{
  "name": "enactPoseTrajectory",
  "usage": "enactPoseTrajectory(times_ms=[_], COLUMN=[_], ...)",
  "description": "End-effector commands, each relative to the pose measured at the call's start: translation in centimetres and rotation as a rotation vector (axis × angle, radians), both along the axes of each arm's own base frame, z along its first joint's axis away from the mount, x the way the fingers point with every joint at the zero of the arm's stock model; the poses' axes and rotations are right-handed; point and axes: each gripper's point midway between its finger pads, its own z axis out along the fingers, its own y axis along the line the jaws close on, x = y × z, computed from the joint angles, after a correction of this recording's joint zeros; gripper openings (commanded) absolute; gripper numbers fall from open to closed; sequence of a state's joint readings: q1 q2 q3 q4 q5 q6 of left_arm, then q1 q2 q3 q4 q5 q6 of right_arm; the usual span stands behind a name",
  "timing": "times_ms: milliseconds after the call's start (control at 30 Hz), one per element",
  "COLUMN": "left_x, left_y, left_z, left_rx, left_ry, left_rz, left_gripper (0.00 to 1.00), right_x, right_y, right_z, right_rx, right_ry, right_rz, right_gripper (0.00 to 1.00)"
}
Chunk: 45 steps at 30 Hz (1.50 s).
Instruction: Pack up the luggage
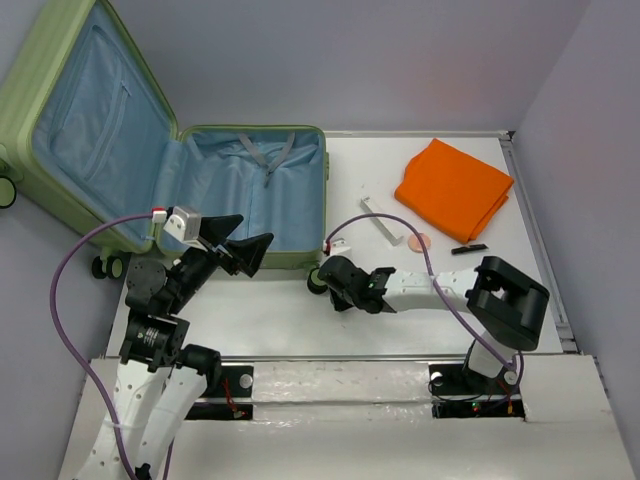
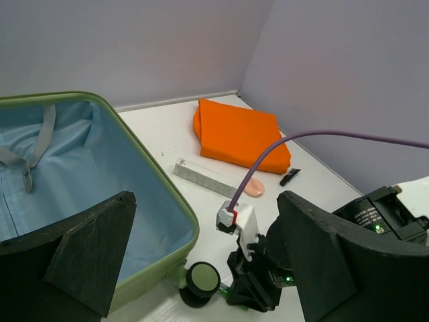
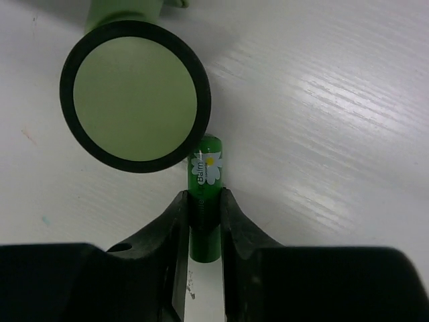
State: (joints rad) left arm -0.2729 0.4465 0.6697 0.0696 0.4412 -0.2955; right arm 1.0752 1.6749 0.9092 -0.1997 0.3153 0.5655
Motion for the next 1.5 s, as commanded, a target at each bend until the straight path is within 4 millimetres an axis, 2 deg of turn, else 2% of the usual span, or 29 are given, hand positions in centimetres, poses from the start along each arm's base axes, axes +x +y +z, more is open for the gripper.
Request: enactPoseTrajectory(times_ms=[0, 33, 67, 133, 167, 267, 300, 333, 367, 400, 433, 467, 500, 533, 567, 600, 633, 667, 700, 767, 800, 833, 900, 933, 1033, 1100, 1167, 1367, 1467], left_x=[-0.4, -0.4, -0.4, -0.5, -0.5, -0.5, -0.5, -0.5, -0.4, -0.4, -0.4, -0.3, -0.3, -0.2, -0.2, -0.2, -0.2, -0.2, -0.4, -0.6, -0.7, -0.8, -0.8, -0.9, -0.9, -0.9, -0.9, -0.8, -0.7], left_y=[0.0, 0.0, 0.0, 0.0, 0.0, -0.1, -0.1, -0.1, -0.1, -0.1, 0.0, 0.0, 0.0, 0.1, 0.1, 0.2, 0.2, 0.2, 0.2, 0.1, 0.1, 0.0, 0.0, 0.0, -0.2, -0.2, -0.2, -0.2, -0.2], left_z=[1.3, 1.3, 1.3, 1.4, 1.4, 1.4, 1.4, 1.4, 1.3, 1.3, 1.3, 1.3, 1.2, 1.2, 1.2, 1.2, 1.2, 1.1, 1.3, 1.5, 1.6, 1.6, 1.6, 1.7, 1.6, 1.6, 1.6, 1.6, 1.5], left_rx=[-0.007, -0.010, -0.009, -0.012, -0.012, -0.013, -0.013, -0.014, -0.012, -0.014, -0.014, -0.012, -0.013, -0.010, -0.009, -0.008, -0.008, -0.007, -0.009, -0.011, -0.011, -0.011, -0.011, -0.011, -0.010, -0.009, -0.009, -0.007, -0.005], left_ry=[-0.055, -0.053, -0.054, -0.055, -0.056, -0.057, -0.057, -0.056, -0.056, -0.054, -0.054, -0.055, -0.051, -0.049, -0.047, -0.048, -0.046, -0.045, -0.050, -0.061, -0.062, -0.066, -0.066, -0.067, -0.066, -0.065, -0.064, -0.063, -0.061], left_rz=[-0.007, -0.008, -0.007, -0.008, -0.011, -0.014, -0.014, -0.015, -0.014, -0.013, -0.012, -0.008, -0.005, -0.002, 0.002, 0.005, 0.006, 0.005, 0.002, -0.006, -0.007, -0.012, -0.013, -0.016, -0.026, -0.025, -0.024, -0.024, -0.025], left_gripper=[0.99, 0.99, 0.99, 0.99, 0.99, 0.99, 0.99, 0.99, 0.99, 0.99, 0.99, 0.99, 0.99, 0.99, 0.99, 0.99, 0.99, 0.99, 0.99, 0.99, 0.99, 0.99, 0.99, 0.99, 0.99, 0.99, 0.99, 0.99, 0.99], right_x=[0.7, 0.6, 0.6, 0.7, 0.8, 1.7, 2.2, 3.2, 3.7, 4.6, 5.6, 7.3, 8.4, 10.0, 10.9, 12.6, 13.4, 13.7, 15.0, 15.8, 16.1, 17.7, 18.1, 18.7, 20.5, 21.0, 21.5, 21.7, 21.7], right_y=[-0.9, -1.8, -2.0, -2.8, -3.5, -2.5, -1.9, -0.1, 1.1, 3.0, 4.4, 6.5, 7.6, 9.3, 10.2, 9.8, 9.1, 8.4, 5.4, 2.5, 0.5, -2.6, -5.1, -7.5, -10.9, -11.9, -12.1, -12.2, -12.3], right_z=[1.7, 3.1, 4.3, 6.7, 9.1, 14.7, 16.2, 19.9, 21.5, 21.3, 22.7, 27.0, 27.8, 26.1, 28.6, 27.8, 28.1, 28.2, 27.6, 26.3, 23.9, 23.1, 21.5, 19.7, 16.1, 13.9, 10.3, 5.1, 3.2], right_rx=[0.027, 0.040, 0.055, 0.081, 0.100, 0.166, 0.182, 0.247, 0.263, 0.227, 0.248, 0.331, 0.346, 0.320, 0.362, 0.339, 0.338, 0.350, 0.341, 0.348, 0.306, 0.283, 0.243, 0.193, 0.097, 0.051, 0.008, -0.029, -0.050], right_ry=[-0.069, -0.087, -0.103, -0.145, -0.189, -0.287, -0.317, -0.377, -0.403, -0.419, -0.444, -0.517, -0.525, -0.499, -0.516, -0.509, -0.513, -0.503, -0.488, -0.449, -0.414, -0.408, -0.382, -0.345, -0.288, -0.237, -0.154, -0.021, 0.017], right_rz=[-0.079, -0.094, -0.097, -0.097, -0.093, -0.043, -0.026, -0.010, 0.017, 0.070, 0.090, 0.117, 0.124, 0.137, 0.147, 0.126, 0.111, 0.122, 0.084, 0.076, 0.058, 0.011, 0.020, -0.015, -0.058, -0.064, -0.022, 0.026, 0.013], right_gripper=[0.16, 0.09, 0.07, 0.07, 0.07, 0.07, 0.07, 0.07, 0.07, 0.07, 0.07, 0.07, 0.11, 0.23, 0.56, 0.68, 0.73, 0.75, 0.75, 0.72, 0.71, 0.71, 0.71, 0.74, 0.80, 0.83, 0.86, 0.84, 0.79])
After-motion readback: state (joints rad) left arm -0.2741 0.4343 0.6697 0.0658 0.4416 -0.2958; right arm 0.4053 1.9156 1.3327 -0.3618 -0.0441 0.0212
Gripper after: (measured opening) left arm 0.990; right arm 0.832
